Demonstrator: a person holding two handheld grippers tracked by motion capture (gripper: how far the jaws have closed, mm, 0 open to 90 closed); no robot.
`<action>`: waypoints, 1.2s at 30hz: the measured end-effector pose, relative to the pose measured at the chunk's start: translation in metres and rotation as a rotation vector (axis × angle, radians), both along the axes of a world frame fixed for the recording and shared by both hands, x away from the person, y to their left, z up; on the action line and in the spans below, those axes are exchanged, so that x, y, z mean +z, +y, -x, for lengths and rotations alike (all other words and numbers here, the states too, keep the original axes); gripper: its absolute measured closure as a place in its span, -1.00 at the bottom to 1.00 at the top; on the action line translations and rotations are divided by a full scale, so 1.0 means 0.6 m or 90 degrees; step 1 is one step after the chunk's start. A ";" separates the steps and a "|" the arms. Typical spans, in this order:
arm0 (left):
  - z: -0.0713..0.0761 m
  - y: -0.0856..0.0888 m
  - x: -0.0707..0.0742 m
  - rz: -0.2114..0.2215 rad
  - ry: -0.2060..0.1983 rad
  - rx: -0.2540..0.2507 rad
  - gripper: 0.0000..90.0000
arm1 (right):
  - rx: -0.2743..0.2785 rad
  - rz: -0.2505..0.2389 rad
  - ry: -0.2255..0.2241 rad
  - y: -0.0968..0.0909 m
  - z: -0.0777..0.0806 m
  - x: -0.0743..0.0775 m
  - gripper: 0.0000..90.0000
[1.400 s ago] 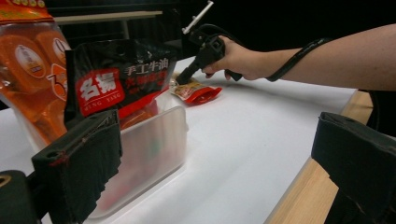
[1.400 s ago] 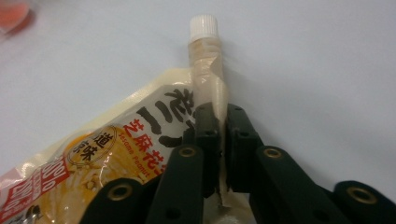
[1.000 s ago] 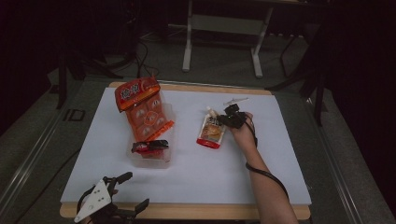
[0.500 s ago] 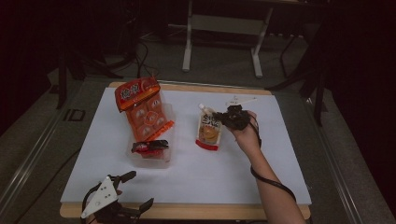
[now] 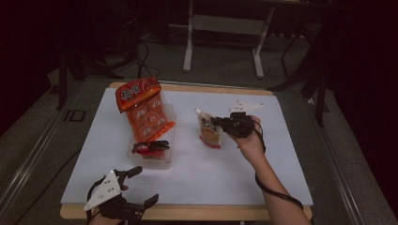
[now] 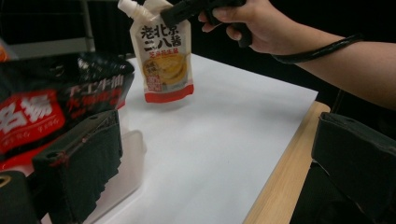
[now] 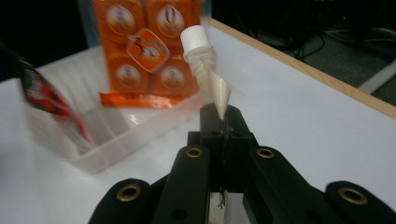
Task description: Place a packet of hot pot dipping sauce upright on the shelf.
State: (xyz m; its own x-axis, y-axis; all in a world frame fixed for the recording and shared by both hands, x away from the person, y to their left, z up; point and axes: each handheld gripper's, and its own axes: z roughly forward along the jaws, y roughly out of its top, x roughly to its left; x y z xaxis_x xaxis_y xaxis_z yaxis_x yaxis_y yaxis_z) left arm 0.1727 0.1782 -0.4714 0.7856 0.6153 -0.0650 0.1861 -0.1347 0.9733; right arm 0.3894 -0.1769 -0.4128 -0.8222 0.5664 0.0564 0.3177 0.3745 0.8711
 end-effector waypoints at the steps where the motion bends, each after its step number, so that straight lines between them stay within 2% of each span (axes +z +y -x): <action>1: -0.001 -0.002 0.003 -0.001 -0.004 -0.005 -0.95 | 0.003 0.000 -0.004 -0.002 0.005 0.005 1.00; 4: -0.007 -0.007 0.014 -0.004 -0.015 -0.021 -0.95 | 0.014 -0.013 -0.004 -0.009 0.023 0.016 1.00; 9: -0.021 -0.018 0.031 -0.010 -0.022 -0.043 -0.95 | 0.041 -0.013 -0.015 -0.014 0.057 0.035 1.00; 17: -0.045 -0.031 0.051 -0.005 -0.013 -0.068 -0.94 | 0.097 -0.036 -0.040 -0.016 0.119 0.065 1.00; 25: -0.073 -0.044 0.077 0.002 -0.010 -0.101 -0.92 | 0.156 -0.058 -0.050 -0.008 0.168 0.084 1.00; 26: -0.078 -0.046 0.080 0.006 -0.007 -0.111 -0.88 | 0.169 -0.060 -0.059 -0.004 0.180 0.090 1.00; 29: -0.091 -0.054 0.089 0.011 -0.001 -0.124 -0.88 | 0.184 -0.067 -0.064 -0.002 0.191 0.097 1.00; 31: -0.097 -0.060 0.094 0.006 -0.008 -0.135 -0.84 | 0.198 -0.074 -0.069 0.000 0.202 0.105 1.00; 34: -0.105 -0.069 0.103 0.015 -0.006 -0.152 -0.77 | 0.216 -0.072 -0.078 0.008 0.220 0.114 1.00; 35: -0.107 -0.071 0.105 0.016 -0.013 -0.155 -0.77 | 0.216 -0.072 -0.078 0.008 0.220 0.114 1.00; 36: -0.110 -0.073 0.108 0.021 -0.017 -0.160 -0.66 | 0.225 -0.076 -0.075 0.010 0.225 0.115 1.00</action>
